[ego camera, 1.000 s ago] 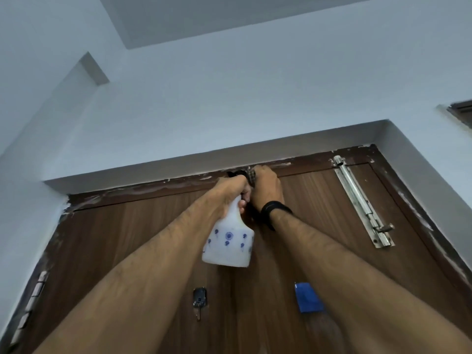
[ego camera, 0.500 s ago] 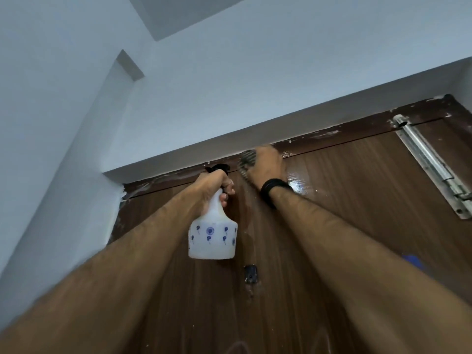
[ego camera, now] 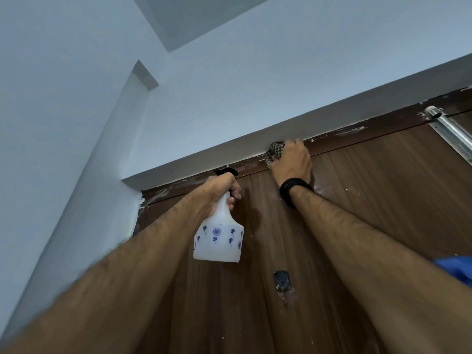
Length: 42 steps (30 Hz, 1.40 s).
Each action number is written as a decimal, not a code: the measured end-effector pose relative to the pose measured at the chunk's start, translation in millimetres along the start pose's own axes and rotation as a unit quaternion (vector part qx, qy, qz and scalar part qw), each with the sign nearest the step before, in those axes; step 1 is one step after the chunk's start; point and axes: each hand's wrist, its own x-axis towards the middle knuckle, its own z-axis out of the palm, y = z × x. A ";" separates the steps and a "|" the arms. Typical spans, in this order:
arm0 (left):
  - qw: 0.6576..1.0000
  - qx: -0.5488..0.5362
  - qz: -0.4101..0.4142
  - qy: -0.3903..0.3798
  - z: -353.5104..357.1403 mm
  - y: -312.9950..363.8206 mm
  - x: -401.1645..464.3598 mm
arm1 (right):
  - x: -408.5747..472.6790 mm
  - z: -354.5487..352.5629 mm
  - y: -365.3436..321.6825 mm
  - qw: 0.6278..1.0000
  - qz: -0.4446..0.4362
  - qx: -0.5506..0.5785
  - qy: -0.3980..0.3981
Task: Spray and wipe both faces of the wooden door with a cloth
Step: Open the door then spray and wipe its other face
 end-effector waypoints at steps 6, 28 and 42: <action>1.000 0.006 0.009 0.014 -29.3 -7.5 7.0 | -29.0 39.2 -42.4 0.990 -0.097 -0.010 -0.099; 0.999 -0.017 0.023 0.038 -143.0 -73.1 34.0 | -60.6 116.8 -113.1 0.995 -0.080 -0.040 -0.047; 0.999 -0.016 -0.001 0.037 -204.5 -85.1 31.4 | -92.7 181.7 -195.0 0.977 -0.128 -0.019 -0.168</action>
